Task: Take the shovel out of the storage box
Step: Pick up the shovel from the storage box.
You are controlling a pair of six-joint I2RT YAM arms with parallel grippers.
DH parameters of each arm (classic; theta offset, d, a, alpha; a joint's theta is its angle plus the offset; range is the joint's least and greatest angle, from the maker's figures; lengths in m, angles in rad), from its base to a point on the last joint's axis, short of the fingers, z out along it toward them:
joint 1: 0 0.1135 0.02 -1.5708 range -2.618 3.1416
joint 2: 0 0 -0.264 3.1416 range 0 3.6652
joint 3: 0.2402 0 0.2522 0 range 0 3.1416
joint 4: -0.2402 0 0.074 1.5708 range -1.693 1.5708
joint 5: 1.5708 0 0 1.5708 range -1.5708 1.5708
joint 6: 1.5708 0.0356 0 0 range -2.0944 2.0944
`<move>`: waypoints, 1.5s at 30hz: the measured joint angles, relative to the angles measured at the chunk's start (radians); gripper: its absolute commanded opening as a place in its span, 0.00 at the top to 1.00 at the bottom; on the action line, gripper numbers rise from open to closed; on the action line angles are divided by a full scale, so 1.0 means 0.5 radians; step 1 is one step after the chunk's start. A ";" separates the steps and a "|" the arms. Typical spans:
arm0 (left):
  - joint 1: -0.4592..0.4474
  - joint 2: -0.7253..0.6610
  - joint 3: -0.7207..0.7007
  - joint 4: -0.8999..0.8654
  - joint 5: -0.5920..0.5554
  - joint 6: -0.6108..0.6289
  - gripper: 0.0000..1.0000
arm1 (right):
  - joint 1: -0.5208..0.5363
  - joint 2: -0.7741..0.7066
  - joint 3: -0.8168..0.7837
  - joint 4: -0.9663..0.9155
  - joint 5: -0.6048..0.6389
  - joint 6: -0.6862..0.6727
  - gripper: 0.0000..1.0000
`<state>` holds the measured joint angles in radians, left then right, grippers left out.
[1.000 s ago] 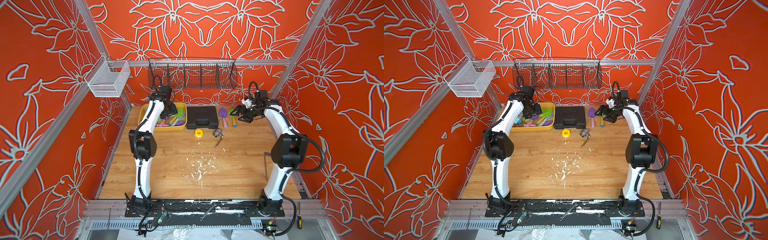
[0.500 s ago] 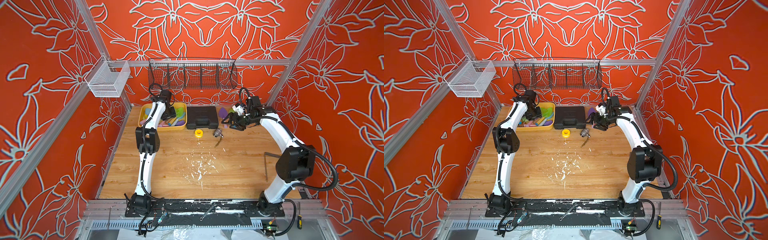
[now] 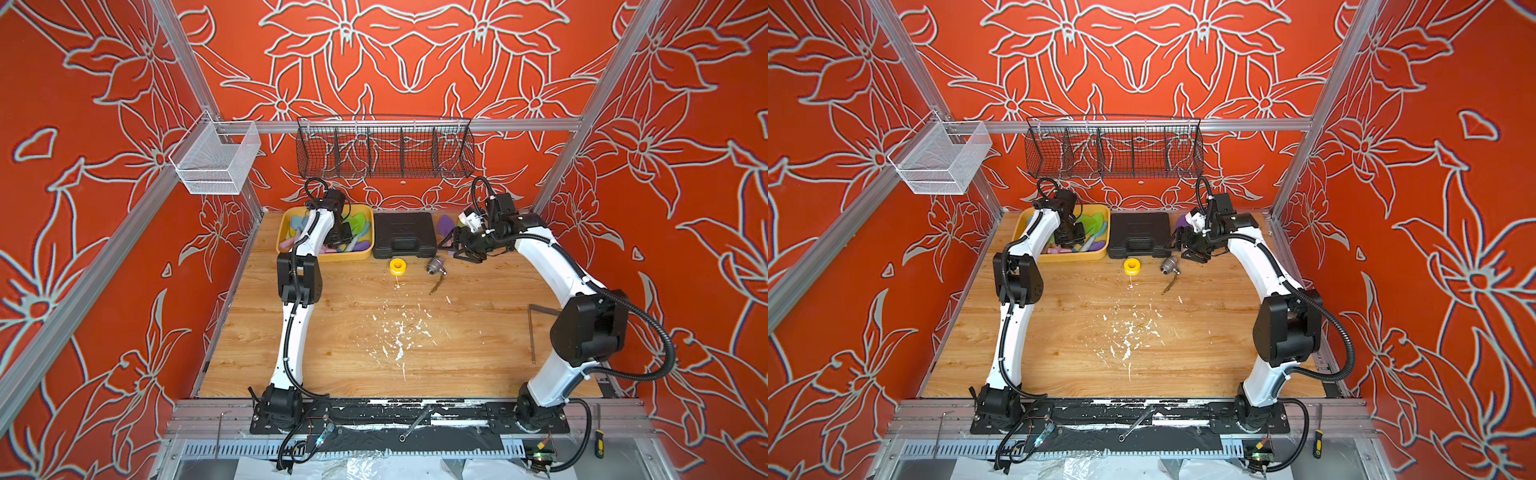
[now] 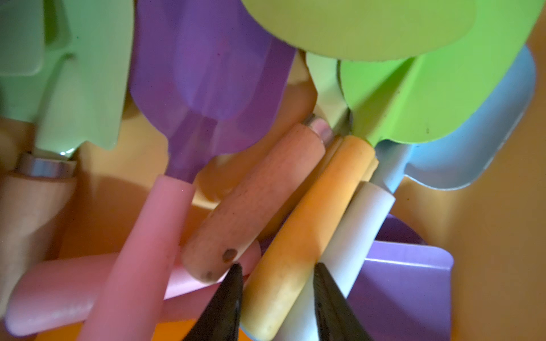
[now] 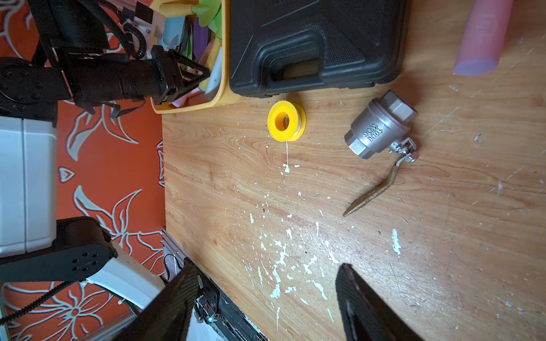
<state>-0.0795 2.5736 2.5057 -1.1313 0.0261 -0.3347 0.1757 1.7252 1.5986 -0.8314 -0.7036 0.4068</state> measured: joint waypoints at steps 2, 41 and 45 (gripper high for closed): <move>0.000 -0.002 -0.002 0.001 -0.007 0.011 0.64 | 0.001 0.000 0.000 0.002 0.000 0.005 0.25; -0.062 -0.739 -0.632 -0.172 -0.063 -0.083 1.00 | 0.010 0.000 -0.010 0.017 0.021 0.056 0.27; -0.064 -0.861 -0.800 -0.184 0.002 -0.140 1.00 | 0.011 0.000 -0.040 0.048 0.021 0.079 0.27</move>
<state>-0.1116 2.1433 2.1059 -1.2232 0.0273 -0.4046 0.1810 1.7252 1.5787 -0.8074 -0.6933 0.4461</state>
